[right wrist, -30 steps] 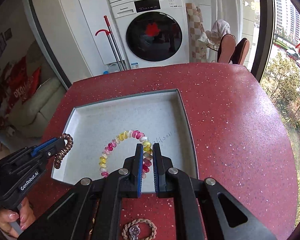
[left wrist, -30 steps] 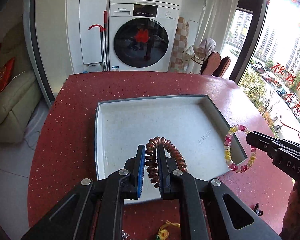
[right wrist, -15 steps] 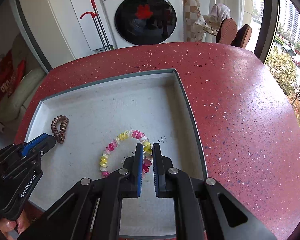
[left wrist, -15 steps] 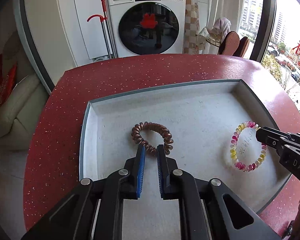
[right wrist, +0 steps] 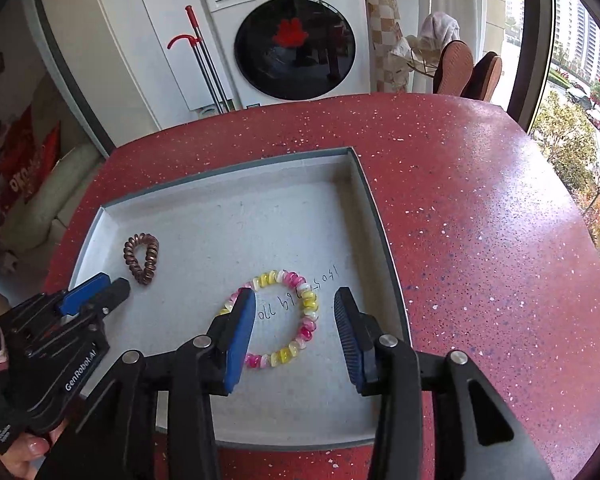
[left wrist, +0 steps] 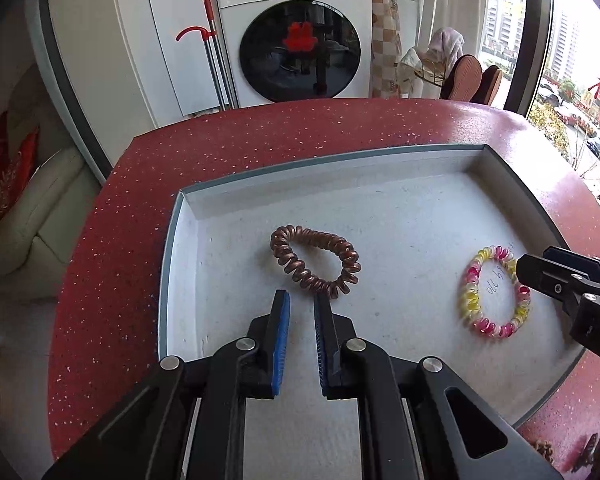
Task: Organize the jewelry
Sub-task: 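Carry both items into the gray tray and open both tools, then move both tools back over the remaining jewelry on the table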
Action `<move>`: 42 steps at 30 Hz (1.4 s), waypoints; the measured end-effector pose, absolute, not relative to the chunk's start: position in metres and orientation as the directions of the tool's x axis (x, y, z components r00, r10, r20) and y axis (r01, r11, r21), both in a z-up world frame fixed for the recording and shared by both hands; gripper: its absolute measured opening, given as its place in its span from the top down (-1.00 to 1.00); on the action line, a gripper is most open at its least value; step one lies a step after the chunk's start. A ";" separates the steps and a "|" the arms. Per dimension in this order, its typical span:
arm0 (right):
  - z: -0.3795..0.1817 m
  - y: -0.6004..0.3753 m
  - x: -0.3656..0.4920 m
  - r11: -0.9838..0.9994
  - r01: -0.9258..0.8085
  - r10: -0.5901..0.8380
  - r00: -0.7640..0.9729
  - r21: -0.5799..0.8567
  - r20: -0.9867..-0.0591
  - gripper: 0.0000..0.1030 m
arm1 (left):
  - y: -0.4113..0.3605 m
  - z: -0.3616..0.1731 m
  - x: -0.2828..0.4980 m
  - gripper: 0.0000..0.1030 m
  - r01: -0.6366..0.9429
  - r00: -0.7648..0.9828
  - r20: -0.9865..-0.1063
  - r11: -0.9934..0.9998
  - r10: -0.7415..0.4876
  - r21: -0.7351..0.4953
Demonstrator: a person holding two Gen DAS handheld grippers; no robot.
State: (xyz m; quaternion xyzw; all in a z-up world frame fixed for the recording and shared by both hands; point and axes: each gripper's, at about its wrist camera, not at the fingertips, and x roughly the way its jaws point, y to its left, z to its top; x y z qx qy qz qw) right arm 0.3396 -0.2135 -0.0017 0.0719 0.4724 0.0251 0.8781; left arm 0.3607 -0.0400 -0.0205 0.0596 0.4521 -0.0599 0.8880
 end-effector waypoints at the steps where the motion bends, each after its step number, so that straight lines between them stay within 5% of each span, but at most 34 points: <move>1: 0.004 -0.214 0.336 0.987 0.023 0.118 0.561 0.158 -0.819 0.06 | -0.038 -0.018 0.359 -0.18 0.157 0.584 -0.810 0.986 -0.056 0.045; 3: 0.013 -0.215 0.327 0.985 0.023 0.126 0.577 0.170 -0.807 -0.06 | -0.032 -0.010 0.353 -1.00 0.138 0.601 -0.797 0.990 -0.063 0.025; 7: 0.031 -0.215 0.305 0.980 0.019 0.146 0.603 0.196 -0.785 -0.28 | -0.029 0.008 0.338 -1.00 0.157 0.634 -0.769 0.987 -0.085 0.020; 9: 0.040 -0.215 0.290 0.977 0.016 0.159 0.617 0.214 -0.771 -0.62 | -0.025 0.019 0.327 -1.00 0.162 0.653 -0.752 0.986 -0.086 0.028; 17: 0.050 -0.208 0.212 0.973 -0.006 0.183 0.618 0.229 -0.764 -0.63 | 0.006 0.046 0.250 -1.00 0.173 0.692 -0.713 0.985 -0.113 0.013; 26: 0.009 -0.204 0.135 0.973 0.051 0.165 0.531 0.225 -0.831 -0.63 | 0.012 0.016 0.166 -1.00 0.225 0.624 -0.760 0.973 -0.182 -0.048; 42: -0.023 -0.197 0.113 0.987 0.047 0.114 0.471 0.153 -0.875 -0.54 | -0.014 -0.027 0.145 -0.95 0.258 0.583 -0.800 0.966 -0.139 0.020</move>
